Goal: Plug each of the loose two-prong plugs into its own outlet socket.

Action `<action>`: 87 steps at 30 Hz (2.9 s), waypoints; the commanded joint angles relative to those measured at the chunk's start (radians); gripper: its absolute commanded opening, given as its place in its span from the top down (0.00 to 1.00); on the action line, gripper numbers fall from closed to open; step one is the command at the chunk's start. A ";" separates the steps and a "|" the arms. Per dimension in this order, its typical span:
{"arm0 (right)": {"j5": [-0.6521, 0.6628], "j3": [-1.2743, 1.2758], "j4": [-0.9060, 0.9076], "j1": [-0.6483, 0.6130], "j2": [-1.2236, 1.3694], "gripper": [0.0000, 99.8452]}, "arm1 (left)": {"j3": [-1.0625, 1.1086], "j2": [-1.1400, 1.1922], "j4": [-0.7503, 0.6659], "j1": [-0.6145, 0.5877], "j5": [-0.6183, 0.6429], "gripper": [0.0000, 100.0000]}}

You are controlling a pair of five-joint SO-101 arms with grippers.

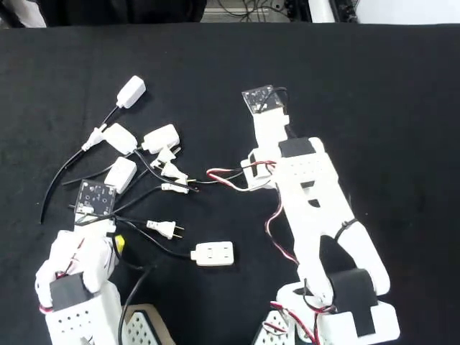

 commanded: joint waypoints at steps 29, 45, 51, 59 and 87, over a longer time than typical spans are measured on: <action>0.012 -0.004 0.000 0.023 -0.004 0.99 | -0.895 1.318 -0.192 0.090 0.094 0.76; 0.012 -0.004 -0.002 0.020 -0.004 0.99 | -1.152 1.768 -0.287 0.196 0.141 0.76; 0.012 -0.004 -0.005 0.020 -0.004 0.99 | -1.107 1.743 -0.319 0.225 0.199 0.76; 0.012 -0.004 -0.014 0.023 0.001 0.99 | -1.029 1.659 -0.460 0.275 0.207 0.76; 0.031 -0.004 -0.014 0.023 -0.002 0.99 | -1.059 1.892 -0.555 0.193 -0.003 0.76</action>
